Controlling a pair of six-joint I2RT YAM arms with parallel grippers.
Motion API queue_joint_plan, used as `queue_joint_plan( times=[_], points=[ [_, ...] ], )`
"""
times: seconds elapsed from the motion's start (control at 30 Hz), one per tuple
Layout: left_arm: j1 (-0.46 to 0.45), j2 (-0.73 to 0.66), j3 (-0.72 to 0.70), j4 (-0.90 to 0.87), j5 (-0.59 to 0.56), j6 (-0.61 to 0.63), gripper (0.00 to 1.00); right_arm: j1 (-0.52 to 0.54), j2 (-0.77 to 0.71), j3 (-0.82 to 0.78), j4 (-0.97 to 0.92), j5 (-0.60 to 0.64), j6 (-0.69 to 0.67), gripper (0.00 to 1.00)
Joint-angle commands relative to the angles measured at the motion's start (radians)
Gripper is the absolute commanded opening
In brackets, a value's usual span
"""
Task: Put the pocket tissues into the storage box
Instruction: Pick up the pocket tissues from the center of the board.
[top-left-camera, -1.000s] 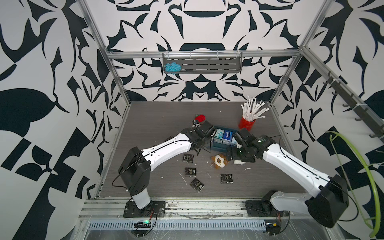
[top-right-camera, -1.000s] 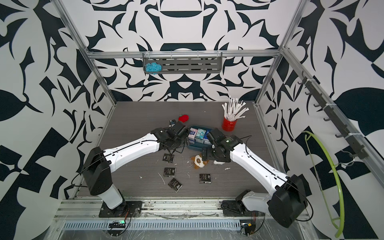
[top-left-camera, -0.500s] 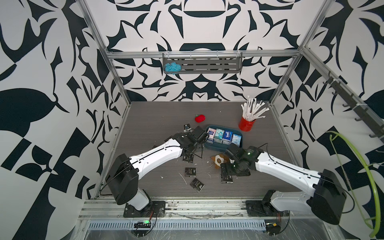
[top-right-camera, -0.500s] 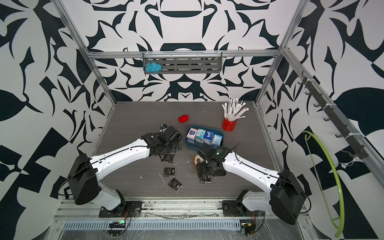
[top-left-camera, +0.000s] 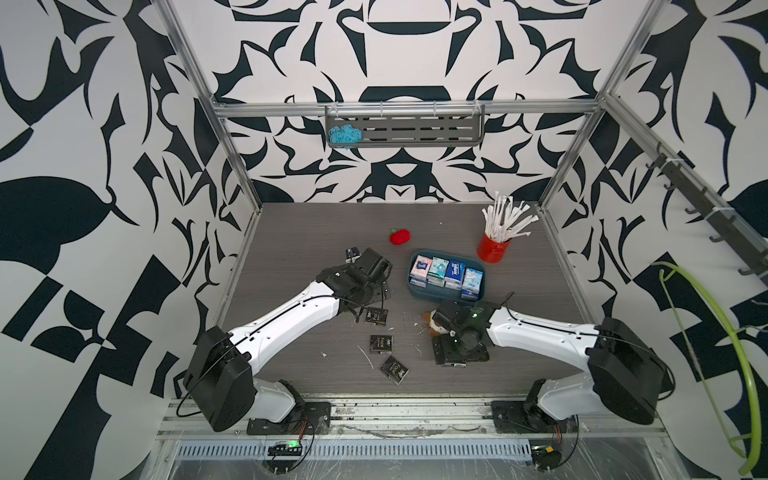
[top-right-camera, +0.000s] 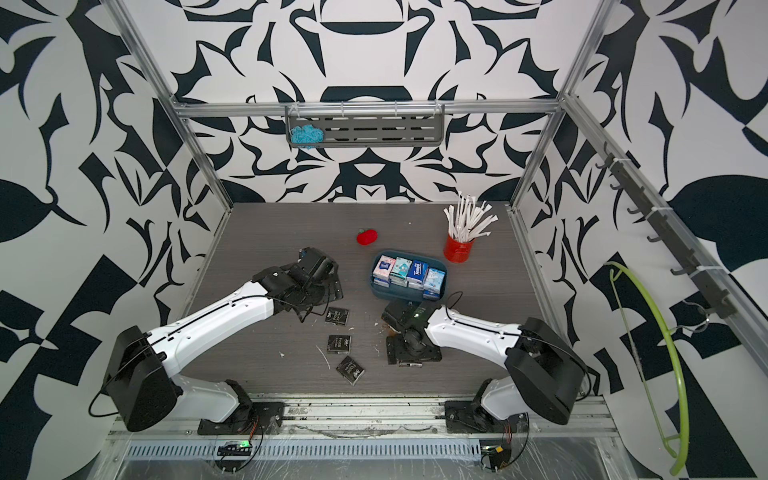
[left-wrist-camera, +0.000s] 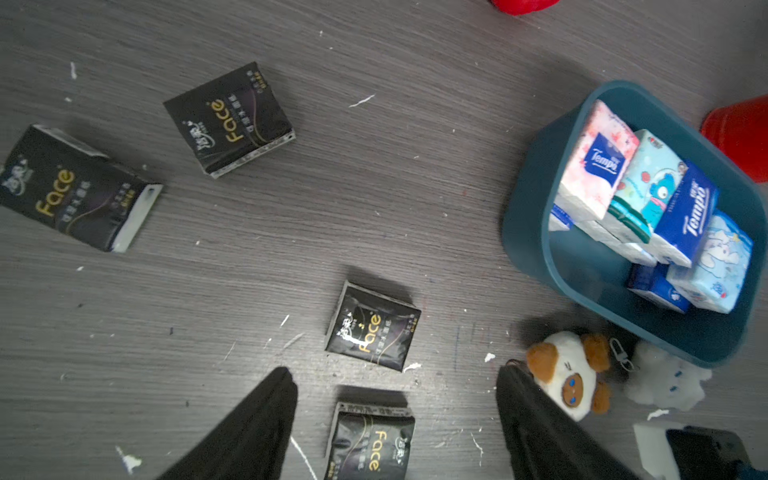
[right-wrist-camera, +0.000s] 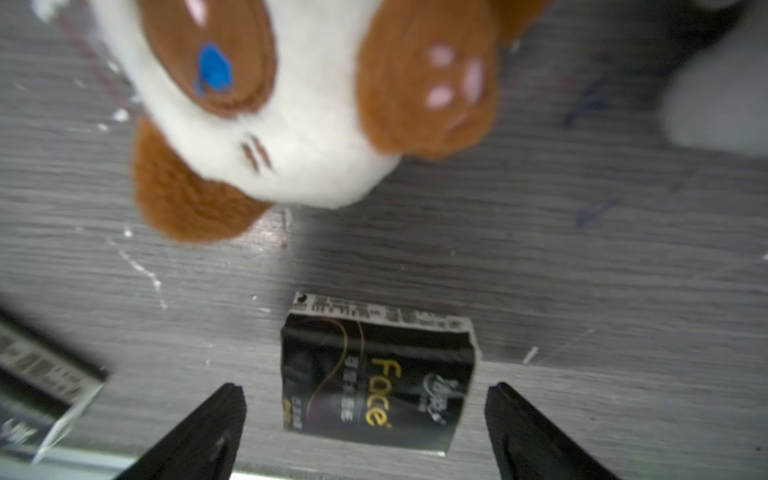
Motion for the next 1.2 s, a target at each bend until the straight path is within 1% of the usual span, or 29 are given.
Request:
queue_joint_plan(
  times=[0.0, 0.07, 0.13, 0.27, 0.33, 0.4, 0.57, 0.7, 0.73, 0.83, 1.0, 1.07, 1.17],
  points=[
    [0.016, -0.042, -0.030, -0.015, 0.035, 0.027, 0.82, 0.011, 0.036, 0.056, -0.039, 0.083, 0.047, 0.94],
    [0.027, -0.060, -0.047, -0.017, 0.039, 0.035, 0.82, 0.016, 0.052, 0.067, -0.058, 0.110, 0.051, 0.92],
    [0.042, -0.082, -0.064, -0.015, 0.045, 0.043, 0.82, 0.016, 0.057, 0.070, -0.061, 0.126, 0.056, 0.88],
    [0.071, -0.106, -0.099, 0.002, 0.060, 0.053, 0.82, 0.018, 0.058, 0.068, -0.049, 0.126, 0.064, 0.76],
    [0.090, -0.144, -0.113, 0.011, 0.072, 0.061, 0.83, 0.019, 0.062, 0.069, -0.040, 0.117, 0.064, 0.68],
    [0.111, -0.149, -0.122, 0.022, 0.088, 0.072, 0.83, 0.022, 0.061, 0.069, -0.033, 0.110, 0.071, 0.64],
    [0.156, -0.138, -0.123, 0.046, 0.131, 0.111, 0.83, 0.027, 0.050, 0.066, -0.035, 0.112, 0.102, 0.62],
    [0.192, -0.122, -0.108, 0.067, 0.165, 0.146, 0.83, 0.040, 0.019, 0.099, -0.079, 0.125, 0.112, 0.59],
    [0.203, -0.087, -0.103, 0.072, 0.177, 0.154, 0.83, 0.044, 0.009, 0.114, -0.100, 0.129, 0.111, 0.60],
    [0.237, -0.057, -0.090, 0.092, 0.216, 0.173, 0.83, 0.046, -0.025, 0.160, -0.149, 0.132, 0.095, 0.59],
    [0.289, -0.017, -0.066, 0.115, 0.270, 0.203, 0.83, 0.046, -0.032, 0.283, -0.217, 0.156, 0.008, 0.58],
    [0.308, -0.006, -0.055, 0.117, 0.288, 0.214, 0.83, 0.046, 0.000, 0.341, -0.243, 0.183, -0.053, 0.59],
    [0.331, 0.005, -0.041, 0.112, 0.312, 0.229, 0.83, 0.044, 0.080, 0.447, -0.284, 0.265, -0.160, 0.58]
  ],
)
